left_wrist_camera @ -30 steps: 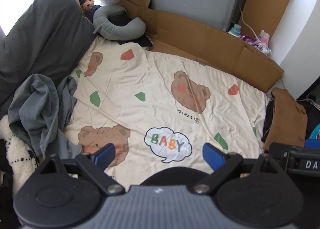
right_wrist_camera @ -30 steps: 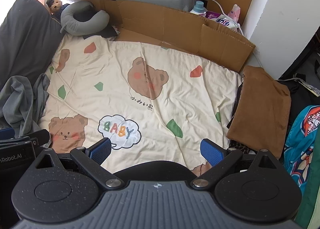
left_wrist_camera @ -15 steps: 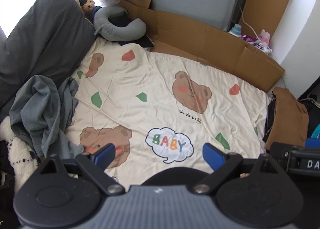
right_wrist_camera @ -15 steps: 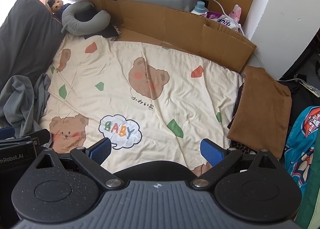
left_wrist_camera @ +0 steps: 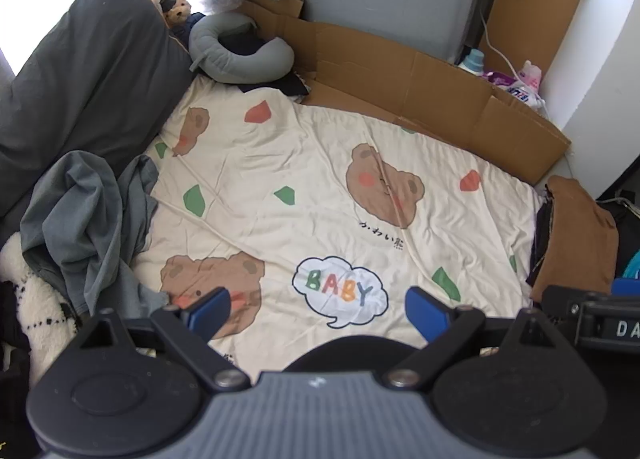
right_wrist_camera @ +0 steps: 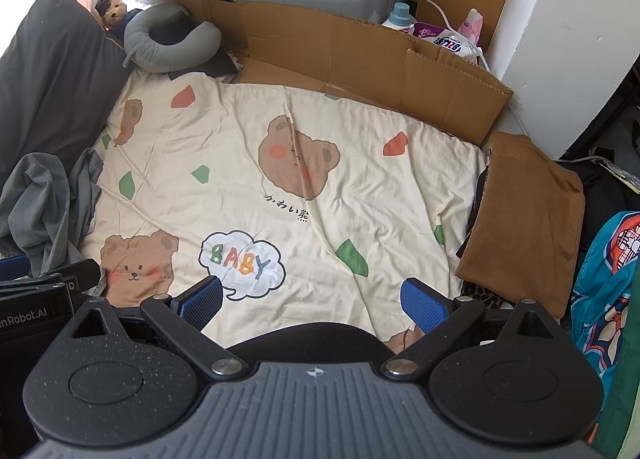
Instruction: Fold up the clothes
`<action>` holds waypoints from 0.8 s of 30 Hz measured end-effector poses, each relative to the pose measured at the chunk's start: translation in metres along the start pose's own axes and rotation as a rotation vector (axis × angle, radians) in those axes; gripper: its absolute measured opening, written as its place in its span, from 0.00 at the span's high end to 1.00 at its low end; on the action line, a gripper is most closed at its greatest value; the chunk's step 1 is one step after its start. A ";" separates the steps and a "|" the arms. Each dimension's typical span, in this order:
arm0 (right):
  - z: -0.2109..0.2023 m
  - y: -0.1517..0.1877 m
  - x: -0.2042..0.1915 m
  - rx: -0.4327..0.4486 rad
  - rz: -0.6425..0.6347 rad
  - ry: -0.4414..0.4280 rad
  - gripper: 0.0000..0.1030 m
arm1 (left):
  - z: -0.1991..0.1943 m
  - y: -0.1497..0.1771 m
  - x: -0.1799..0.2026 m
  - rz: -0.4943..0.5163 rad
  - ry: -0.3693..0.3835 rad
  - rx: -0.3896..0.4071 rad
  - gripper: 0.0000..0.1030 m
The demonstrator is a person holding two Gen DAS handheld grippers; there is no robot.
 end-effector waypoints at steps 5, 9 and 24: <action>0.000 0.000 -0.001 0.001 0.000 0.001 0.04 | 0.000 0.000 -0.001 0.000 -0.001 0.002 0.07; 0.000 0.000 -0.001 0.001 0.000 0.002 0.04 | 0.000 0.001 -0.001 0.000 0.000 0.003 0.07; 0.000 0.000 -0.003 0.001 -0.001 0.011 0.04 | -0.002 0.001 -0.002 -0.001 0.005 0.022 0.07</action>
Point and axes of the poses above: each gripper's, at about its wrist camera, not at the fingertips, and z roughly the way its jaws point, x to its right, y to its underside, the point moved 3 cm from there along z, roughly the way its jaws point, and after that the axes turned 15 degrees about -z, right-handed, at the moved point
